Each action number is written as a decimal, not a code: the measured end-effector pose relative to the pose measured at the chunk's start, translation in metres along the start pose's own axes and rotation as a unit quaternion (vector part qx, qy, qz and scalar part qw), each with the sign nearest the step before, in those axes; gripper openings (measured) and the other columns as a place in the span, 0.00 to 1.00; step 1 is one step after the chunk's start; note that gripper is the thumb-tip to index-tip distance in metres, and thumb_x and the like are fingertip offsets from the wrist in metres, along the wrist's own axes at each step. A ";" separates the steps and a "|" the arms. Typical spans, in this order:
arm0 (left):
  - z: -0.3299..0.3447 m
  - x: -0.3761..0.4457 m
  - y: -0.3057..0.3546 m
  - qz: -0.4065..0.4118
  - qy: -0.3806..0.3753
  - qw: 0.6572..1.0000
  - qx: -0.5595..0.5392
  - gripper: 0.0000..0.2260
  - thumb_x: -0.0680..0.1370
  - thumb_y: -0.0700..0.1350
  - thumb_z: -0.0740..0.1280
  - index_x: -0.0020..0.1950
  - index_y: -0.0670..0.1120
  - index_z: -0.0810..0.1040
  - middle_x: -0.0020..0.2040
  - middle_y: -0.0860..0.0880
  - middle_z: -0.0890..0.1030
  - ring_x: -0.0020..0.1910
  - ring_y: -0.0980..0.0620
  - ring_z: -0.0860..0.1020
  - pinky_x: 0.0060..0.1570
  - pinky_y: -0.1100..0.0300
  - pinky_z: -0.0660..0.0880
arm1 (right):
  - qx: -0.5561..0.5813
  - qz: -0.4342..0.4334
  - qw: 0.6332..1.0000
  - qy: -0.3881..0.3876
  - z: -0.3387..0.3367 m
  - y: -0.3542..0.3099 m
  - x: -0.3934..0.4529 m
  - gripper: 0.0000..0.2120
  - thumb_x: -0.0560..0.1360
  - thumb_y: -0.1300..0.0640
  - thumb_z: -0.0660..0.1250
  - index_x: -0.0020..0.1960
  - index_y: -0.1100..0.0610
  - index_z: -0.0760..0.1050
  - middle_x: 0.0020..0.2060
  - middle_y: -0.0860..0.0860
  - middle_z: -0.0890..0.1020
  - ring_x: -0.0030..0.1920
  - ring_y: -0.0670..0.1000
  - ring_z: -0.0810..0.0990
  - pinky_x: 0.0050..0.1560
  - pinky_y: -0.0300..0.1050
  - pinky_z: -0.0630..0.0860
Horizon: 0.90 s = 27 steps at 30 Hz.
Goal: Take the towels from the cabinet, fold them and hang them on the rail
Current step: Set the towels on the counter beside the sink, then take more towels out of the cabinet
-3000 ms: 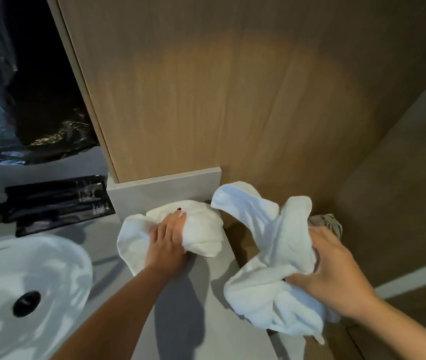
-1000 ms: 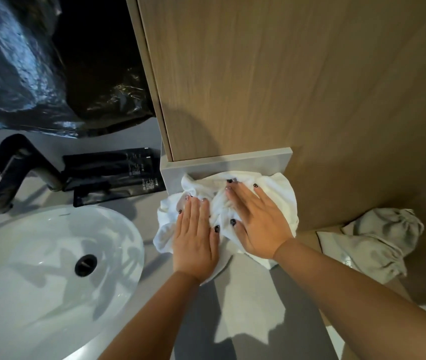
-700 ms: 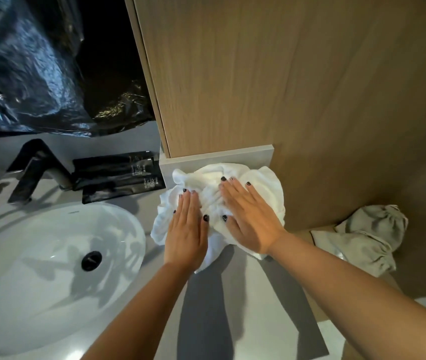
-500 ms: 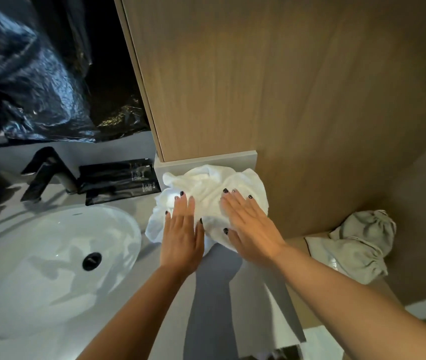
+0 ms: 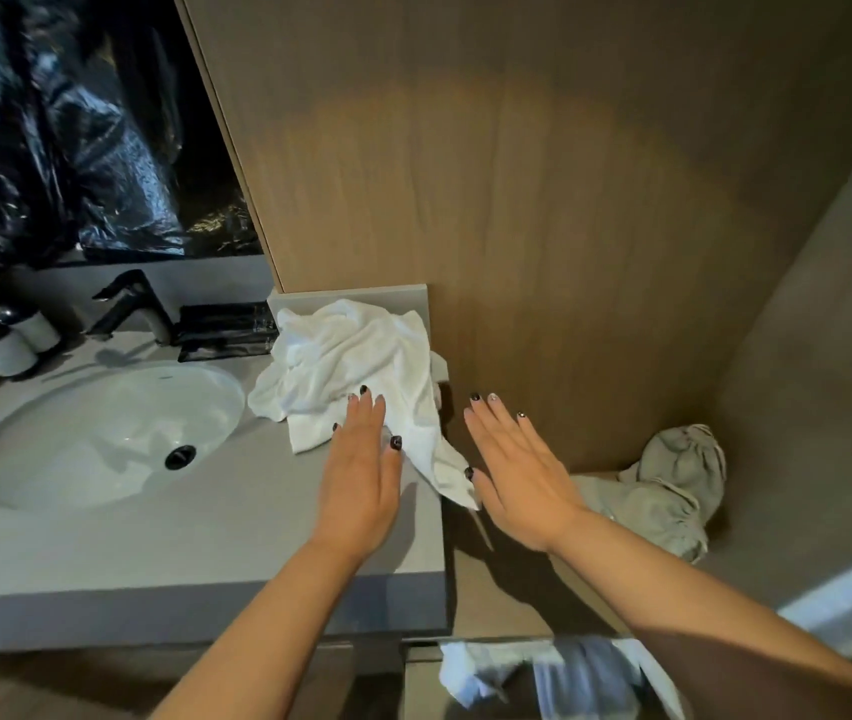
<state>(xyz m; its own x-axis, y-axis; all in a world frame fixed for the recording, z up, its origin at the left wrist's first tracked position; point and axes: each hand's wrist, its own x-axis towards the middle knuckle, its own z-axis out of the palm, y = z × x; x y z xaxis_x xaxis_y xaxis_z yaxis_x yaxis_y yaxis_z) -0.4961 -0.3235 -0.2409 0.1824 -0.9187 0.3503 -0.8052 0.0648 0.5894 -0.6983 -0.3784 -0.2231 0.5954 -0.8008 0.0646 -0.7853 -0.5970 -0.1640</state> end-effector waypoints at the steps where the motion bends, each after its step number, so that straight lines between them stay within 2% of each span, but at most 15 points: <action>1: 0.005 -0.011 0.013 -0.002 -0.002 1.000 0.001 0.27 0.82 0.54 0.50 0.80 0.47 0.54 0.80 0.51 0.53 0.79 0.56 0.48 0.77 0.56 0.49 | 0.004 0.001 1.000 -0.006 -0.004 0.007 -0.015 0.30 0.84 0.47 0.49 0.80 0.51 0.39 0.79 0.46 0.38 0.75 0.46 0.30 0.73 0.45 0.31; 5: 0.030 -0.051 0.057 -0.008 -0.035 0.999 0.015 0.27 0.83 0.53 0.51 0.81 0.47 0.51 0.80 0.53 0.49 0.78 0.58 0.46 0.77 0.57 0.48 | 0.031 0.007 0.999 -0.030 -0.015 0.033 -0.074 0.30 0.84 0.49 0.48 0.80 0.54 0.38 0.79 0.49 0.39 0.78 0.48 0.33 0.78 0.49 0.38; 9: 0.056 -0.082 0.090 -0.031 -0.063 0.997 0.009 0.26 0.84 0.50 0.55 0.81 0.49 0.50 0.81 0.52 0.50 0.79 0.58 0.47 0.77 0.57 0.49 | 0.050 0.017 0.998 -0.034 -0.006 0.063 -0.118 0.30 0.84 0.50 0.49 0.80 0.55 0.39 0.79 0.49 0.39 0.78 0.47 0.33 0.78 0.49 0.39; 13: 0.079 -0.113 0.106 -0.021 -0.104 0.994 0.004 0.26 0.84 0.49 0.56 0.81 0.49 0.52 0.78 0.58 0.49 0.79 0.59 0.47 0.77 0.60 0.48 | 0.064 0.049 0.996 -0.026 0.023 0.082 -0.155 0.33 0.79 0.42 0.38 0.80 0.55 0.38 0.77 0.47 0.35 0.77 0.47 0.32 0.77 0.45 0.38; 16: 0.097 -0.133 0.108 0.001 -0.136 0.991 0.000 0.26 0.84 0.48 0.57 0.80 0.51 0.51 0.77 0.59 0.49 0.79 0.59 0.49 0.75 0.64 0.48 | 0.078 0.084 0.993 -0.038 0.051 0.090 -0.183 0.32 0.82 0.46 0.47 0.80 0.56 0.39 0.76 0.48 0.35 0.77 0.48 0.34 0.78 0.46 0.40; 18: 0.111 -0.146 0.104 -0.005 -0.159 0.987 0.002 0.27 0.84 0.51 0.56 0.79 0.55 0.46 0.77 0.61 0.46 0.77 0.63 0.47 0.74 0.67 0.46 | 0.086 0.110 0.990 -0.024 0.068 0.089 -0.202 0.32 0.80 0.48 0.50 0.80 0.59 0.48 0.78 0.51 0.44 0.79 0.51 0.44 0.79 0.48 0.48; 19: 0.120 -0.153 0.102 -0.004 -0.170 0.985 0.003 0.27 0.84 0.51 0.55 0.78 0.57 0.45 0.76 0.62 0.44 0.76 0.65 0.45 0.72 0.70 0.44 | 0.102 0.119 0.987 -0.017 0.078 0.089 -0.211 0.31 0.78 0.50 0.52 0.78 0.61 0.56 0.78 0.54 0.53 0.79 0.53 0.52 0.77 0.51 0.57; 21: 0.137 -0.169 0.094 0.005 -0.196 0.981 -0.003 0.27 0.84 0.51 0.55 0.79 0.57 0.45 0.75 0.65 0.41 0.74 0.69 0.41 0.70 0.73 0.40 | 0.122 0.133 0.984 -0.006 0.104 0.092 -0.227 0.27 0.77 0.53 0.56 0.72 0.66 0.68 0.74 0.60 0.66 0.74 0.59 0.65 0.69 0.55 0.71; 22: 0.145 -0.176 0.089 0.010 -0.210 0.978 -0.008 0.27 0.84 0.51 0.55 0.79 0.56 0.46 0.75 0.64 0.41 0.74 0.70 0.40 0.70 0.74 0.39 | 0.130 0.145 0.981 -0.013 0.115 0.093 -0.233 0.27 0.79 0.51 0.56 0.72 0.66 0.68 0.74 0.61 0.66 0.74 0.59 0.65 0.69 0.57 0.71; 24: 0.162 -0.191 0.079 0.016 -0.233 0.972 -0.011 0.26 0.84 0.49 0.56 0.80 0.53 0.48 0.77 0.61 0.43 0.74 0.71 0.39 0.70 0.74 0.39 | 0.127 0.164 0.978 -0.030 0.137 0.093 -0.245 0.33 0.82 0.40 0.44 0.76 0.63 0.61 0.77 0.59 0.59 0.77 0.57 0.58 0.75 0.55 0.61; 26: 0.178 -0.207 0.070 0.009 -0.246 0.969 -0.015 0.26 0.84 0.47 0.57 0.80 0.51 0.50 0.78 0.59 0.46 0.74 0.72 0.39 0.70 0.75 0.39 | 0.125 0.174 0.976 -0.032 0.162 0.092 -0.258 0.41 0.77 0.34 0.31 0.80 0.59 0.50 0.80 0.55 0.47 0.79 0.53 0.46 0.77 0.51 0.50; 27: 0.187 -0.215 0.065 -0.002 -0.247 0.969 -0.023 0.26 0.84 0.47 0.57 0.80 0.50 0.50 0.78 0.59 0.46 0.74 0.72 0.39 0.70 0.75 0.39 | 0.141 0.180 0.972 -0.047 0.175 0.091 -0.263 0.40 0.76 0.32 0.30 0.80 0.56 0.43 0.79 0.51 0.39 0.79 0.50 0.40 0.78 0.49 0.45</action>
<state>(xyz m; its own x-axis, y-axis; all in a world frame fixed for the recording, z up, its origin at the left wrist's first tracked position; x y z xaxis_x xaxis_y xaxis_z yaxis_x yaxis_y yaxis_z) -0.6929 -0.1945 -0.4138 -0.1162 -0.9926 -0.0366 -0.7771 0.0679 0.6258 -0.8968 -0.2140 -0.4269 0.3139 -0.9397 -0.1358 -0.8760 -0.2314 -0.4232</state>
